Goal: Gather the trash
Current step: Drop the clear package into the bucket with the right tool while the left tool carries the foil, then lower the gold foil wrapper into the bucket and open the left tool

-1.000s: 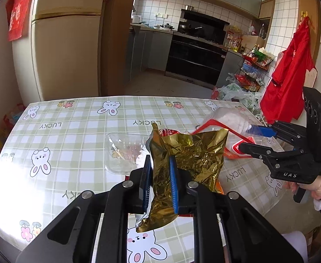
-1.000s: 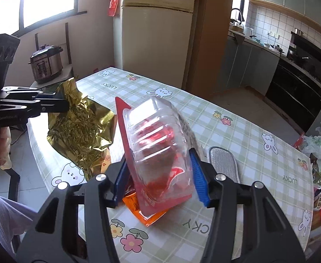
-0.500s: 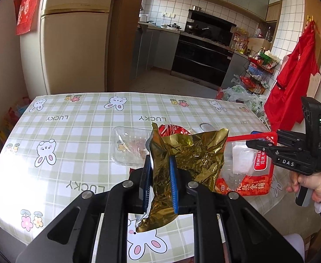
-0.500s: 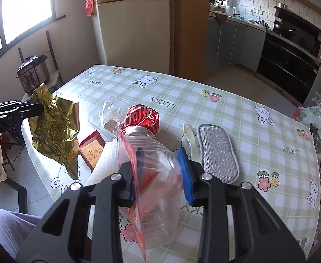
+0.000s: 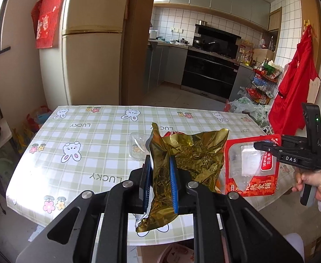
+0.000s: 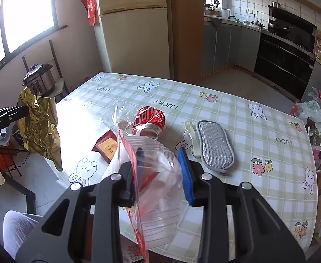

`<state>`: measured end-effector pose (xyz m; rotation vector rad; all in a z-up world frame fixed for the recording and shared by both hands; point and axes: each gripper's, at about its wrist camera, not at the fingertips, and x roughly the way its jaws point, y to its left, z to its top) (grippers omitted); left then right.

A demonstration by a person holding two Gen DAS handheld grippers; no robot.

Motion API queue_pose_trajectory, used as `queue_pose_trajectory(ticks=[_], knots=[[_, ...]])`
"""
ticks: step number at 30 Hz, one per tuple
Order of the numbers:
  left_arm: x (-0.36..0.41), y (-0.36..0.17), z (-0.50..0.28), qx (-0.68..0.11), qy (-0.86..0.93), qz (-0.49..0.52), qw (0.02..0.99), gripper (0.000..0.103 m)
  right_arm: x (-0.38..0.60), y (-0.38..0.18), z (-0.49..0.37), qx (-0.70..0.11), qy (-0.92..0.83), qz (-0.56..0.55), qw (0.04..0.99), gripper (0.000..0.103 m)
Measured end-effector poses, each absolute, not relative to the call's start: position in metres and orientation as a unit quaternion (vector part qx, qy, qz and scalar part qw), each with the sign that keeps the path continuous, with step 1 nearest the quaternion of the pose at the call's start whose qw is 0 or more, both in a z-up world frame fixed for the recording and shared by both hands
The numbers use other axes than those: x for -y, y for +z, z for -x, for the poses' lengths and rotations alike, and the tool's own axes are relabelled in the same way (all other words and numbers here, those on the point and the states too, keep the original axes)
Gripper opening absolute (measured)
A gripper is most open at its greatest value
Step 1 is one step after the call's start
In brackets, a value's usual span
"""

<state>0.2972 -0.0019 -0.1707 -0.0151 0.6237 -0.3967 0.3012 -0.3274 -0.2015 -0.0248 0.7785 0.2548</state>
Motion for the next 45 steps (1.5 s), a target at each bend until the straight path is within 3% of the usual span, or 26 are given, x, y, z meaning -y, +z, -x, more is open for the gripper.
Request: queue_pose_trajectory(ticks=[11, 22, 25, 27, 34, 36, 38, 45], knots=[[-0.033, -0.169, -0.199, -0.296, -0.156, 0.035, 0.942, 0.016, 0.291, -0.207, -0.230, -0.390, 0.153, -0.002, 0.908, 0.035], [-0.066, -0.177, -0.152, -0.307, -0.135, 0.062, 0.940, 0.016, 0.262, -0.245, -0.193, -0.440, 0.180, -0.038, 0.879, 0.036], [-0.069, -0.177, -0.147, -0.307, -0.134, 0.061, 0.940, 0.016, 0.253, -0.250, -0.188, -0.455, 0.200, -0.051, 0.866, 0.042], [-0.070, -0.176, -0.145, -0.306, -0.133, 0.062, 0.941, 0.016, 0.246, -0.253, -0.184, -0.462, 0.211, -0.051, 0.860, 0.057], [-0.068, -0.176, -0.141, -0.304, -0.138, 0.060, 0.941, 0.016, 0.240, -0.246, -0.176, -0.459, 0.220, -0.042, 0.860, 0.073], [-0.066, -0.178, -0.140, -0.305, -0.142, 0.056, 0.940, 0.016, 0.245, -0.239, -0.176, -0.449, 0.217, -0.047, 0.865, 0.087], [-0.063, -0.180, -0.139, -0.309, -0.148, 0.053, 0.938, 0.016, 0.249, -0.230, -0.174, -0.436, 0.213, -0.048, 0.873, 0.094], [-0.048, -0.184, -0.136, -0.319, -0.172, 0.034, 0.932, 0.016, 0.268, -0.197, -0.168, -0.390, 0.188, -0.055, 0.900, 0.097]])
